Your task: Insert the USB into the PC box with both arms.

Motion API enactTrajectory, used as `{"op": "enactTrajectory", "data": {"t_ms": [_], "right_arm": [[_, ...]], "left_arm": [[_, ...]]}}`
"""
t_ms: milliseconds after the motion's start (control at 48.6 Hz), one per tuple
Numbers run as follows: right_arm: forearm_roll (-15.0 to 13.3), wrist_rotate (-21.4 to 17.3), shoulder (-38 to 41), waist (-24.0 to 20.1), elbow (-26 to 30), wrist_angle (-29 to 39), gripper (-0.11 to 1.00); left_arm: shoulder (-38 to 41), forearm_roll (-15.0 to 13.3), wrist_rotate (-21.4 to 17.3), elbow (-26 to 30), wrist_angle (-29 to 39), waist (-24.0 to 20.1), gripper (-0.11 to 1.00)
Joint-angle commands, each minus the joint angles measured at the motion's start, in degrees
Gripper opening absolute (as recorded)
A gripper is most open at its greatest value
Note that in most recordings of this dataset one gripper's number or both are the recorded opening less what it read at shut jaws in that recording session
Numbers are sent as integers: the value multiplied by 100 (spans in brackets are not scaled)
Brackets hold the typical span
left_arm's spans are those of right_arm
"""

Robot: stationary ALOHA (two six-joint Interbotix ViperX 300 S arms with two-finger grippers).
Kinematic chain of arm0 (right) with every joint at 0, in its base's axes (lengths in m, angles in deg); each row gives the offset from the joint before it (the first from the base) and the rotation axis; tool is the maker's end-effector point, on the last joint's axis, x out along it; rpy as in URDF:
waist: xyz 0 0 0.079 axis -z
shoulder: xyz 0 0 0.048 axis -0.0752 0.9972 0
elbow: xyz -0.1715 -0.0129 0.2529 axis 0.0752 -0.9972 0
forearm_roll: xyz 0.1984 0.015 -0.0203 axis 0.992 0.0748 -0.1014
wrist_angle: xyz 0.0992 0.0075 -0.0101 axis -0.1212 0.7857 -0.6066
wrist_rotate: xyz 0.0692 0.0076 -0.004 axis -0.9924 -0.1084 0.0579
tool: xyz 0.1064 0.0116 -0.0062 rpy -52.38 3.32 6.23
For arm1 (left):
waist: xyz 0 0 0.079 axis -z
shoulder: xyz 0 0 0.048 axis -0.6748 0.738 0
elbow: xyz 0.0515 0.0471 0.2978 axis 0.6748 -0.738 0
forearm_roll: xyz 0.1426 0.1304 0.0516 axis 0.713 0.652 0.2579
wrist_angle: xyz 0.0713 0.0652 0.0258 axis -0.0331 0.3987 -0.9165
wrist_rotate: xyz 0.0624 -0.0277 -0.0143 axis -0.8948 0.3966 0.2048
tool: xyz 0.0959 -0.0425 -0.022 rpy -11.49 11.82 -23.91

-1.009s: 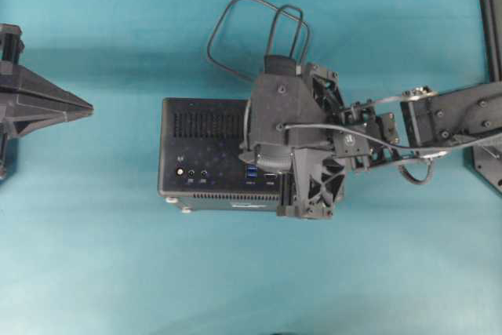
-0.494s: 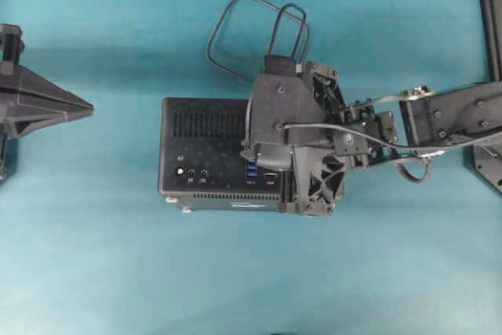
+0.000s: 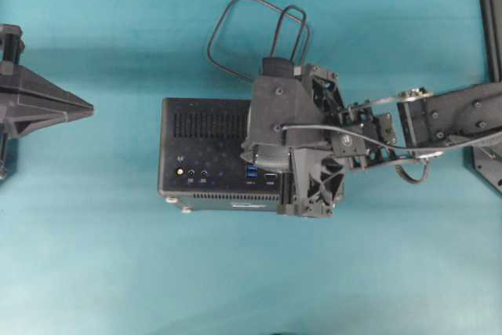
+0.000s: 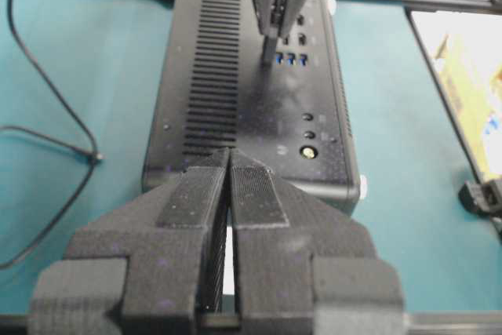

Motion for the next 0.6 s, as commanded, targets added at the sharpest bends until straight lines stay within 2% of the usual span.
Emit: {"op": "enactTrajectory", "data": {"t_ms": [0, 226, 391, 576], "right_arm": [[-105, 0, -18, 123, 9, 53, 11], [-185, 9, -26, 220, 0, 97, 11], [-97, -9, 9, 35, 18, 88, 11], [123, -9, 35, -141, 62, 79, 11]], "left_arm": [[26, 18, 9, 97, -53, 9, 0], [35, 18, 9, 97, -53, 9, 0], [35, 18, 9, 88, -44, 9, 0], [26, 18, 9, 79, -53, 9, 0]]}}
